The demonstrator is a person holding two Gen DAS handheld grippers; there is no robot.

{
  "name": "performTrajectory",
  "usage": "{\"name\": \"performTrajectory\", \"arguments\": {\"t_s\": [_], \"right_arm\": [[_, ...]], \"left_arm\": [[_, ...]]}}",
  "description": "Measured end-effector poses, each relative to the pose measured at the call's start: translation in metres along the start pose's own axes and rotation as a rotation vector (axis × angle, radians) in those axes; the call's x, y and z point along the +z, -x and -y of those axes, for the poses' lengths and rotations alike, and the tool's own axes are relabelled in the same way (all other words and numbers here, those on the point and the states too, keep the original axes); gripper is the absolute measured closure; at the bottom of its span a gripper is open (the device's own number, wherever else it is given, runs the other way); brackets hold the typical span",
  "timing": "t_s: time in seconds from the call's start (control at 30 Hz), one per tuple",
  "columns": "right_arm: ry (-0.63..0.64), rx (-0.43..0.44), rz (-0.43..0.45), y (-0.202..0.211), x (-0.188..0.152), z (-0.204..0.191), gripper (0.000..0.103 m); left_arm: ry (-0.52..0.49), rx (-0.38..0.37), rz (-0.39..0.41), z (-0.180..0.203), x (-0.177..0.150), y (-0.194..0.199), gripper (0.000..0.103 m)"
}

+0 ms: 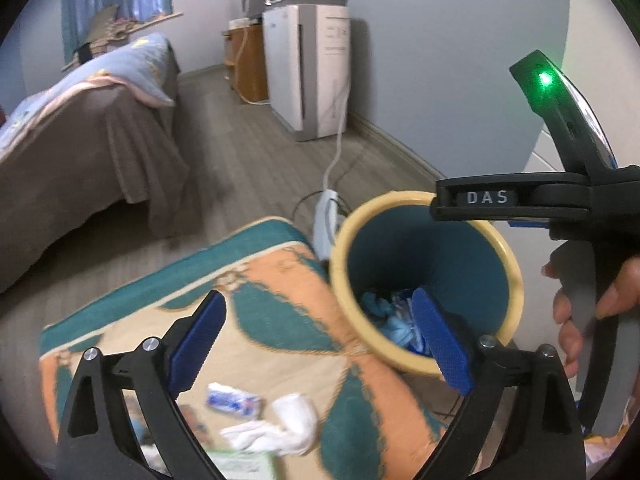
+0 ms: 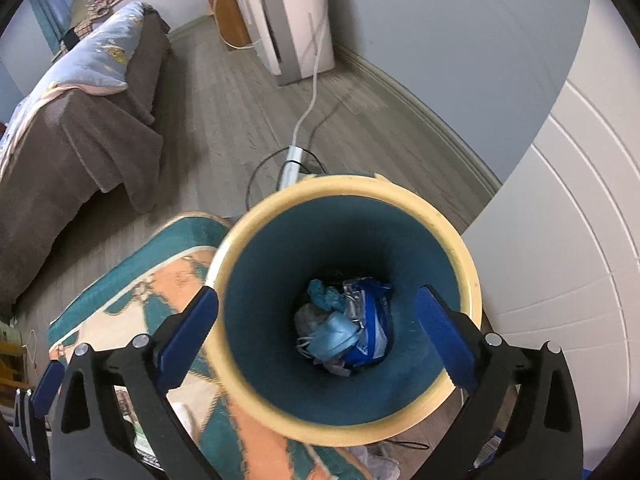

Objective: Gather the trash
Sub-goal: 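Move both grippers back over the rug toward the remaining trash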

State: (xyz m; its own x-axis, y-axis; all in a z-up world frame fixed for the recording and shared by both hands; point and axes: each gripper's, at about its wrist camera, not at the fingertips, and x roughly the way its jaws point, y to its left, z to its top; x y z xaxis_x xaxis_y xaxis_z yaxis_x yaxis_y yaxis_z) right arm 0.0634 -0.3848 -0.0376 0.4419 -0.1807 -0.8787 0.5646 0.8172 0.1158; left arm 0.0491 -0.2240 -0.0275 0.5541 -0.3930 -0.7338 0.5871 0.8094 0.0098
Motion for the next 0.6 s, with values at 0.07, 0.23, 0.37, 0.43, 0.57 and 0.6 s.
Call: {"name": "performTrajectory", "arguments": {"t_s": [0.07,0.23,0.37,0.43,0.57,0.6], "right_arm": [[0.015,0.005,0.008,0.009,-0.002,-0.01,0.006],[0.065,0.051,0.035,0.034,-0.01,-0.047,0.006],[0.128,0.082,0.046,0.049,-0.018,-0.078,0.006],[0.156,0.105,0.046,0.055,-0.023,-0.093,0.006],[0.231,0.131,0.034,0.058,-0.036,-0.126,0.006],[0.257,0.136,0.035,0.058,-0.041,-0.134,0.006]], "left_arm": [[0.009,0.014,0.008,-0.012,0.0,0.014,0.008],[0.028,0.098,0.022,-0.05,-0.003,0.057,0.007],[0.043,0.174,0.038,-0.083,-0.013,0.096,0.006],[0.059,0.205,0.034,-0.097,-0.021,0.109,0.006],[0.123,0.258,0.027,-0.131,-0.042,0.131,0.006],[0.143,0.274,0.038,-0.141,-0.049,0.137,0.006]]}}
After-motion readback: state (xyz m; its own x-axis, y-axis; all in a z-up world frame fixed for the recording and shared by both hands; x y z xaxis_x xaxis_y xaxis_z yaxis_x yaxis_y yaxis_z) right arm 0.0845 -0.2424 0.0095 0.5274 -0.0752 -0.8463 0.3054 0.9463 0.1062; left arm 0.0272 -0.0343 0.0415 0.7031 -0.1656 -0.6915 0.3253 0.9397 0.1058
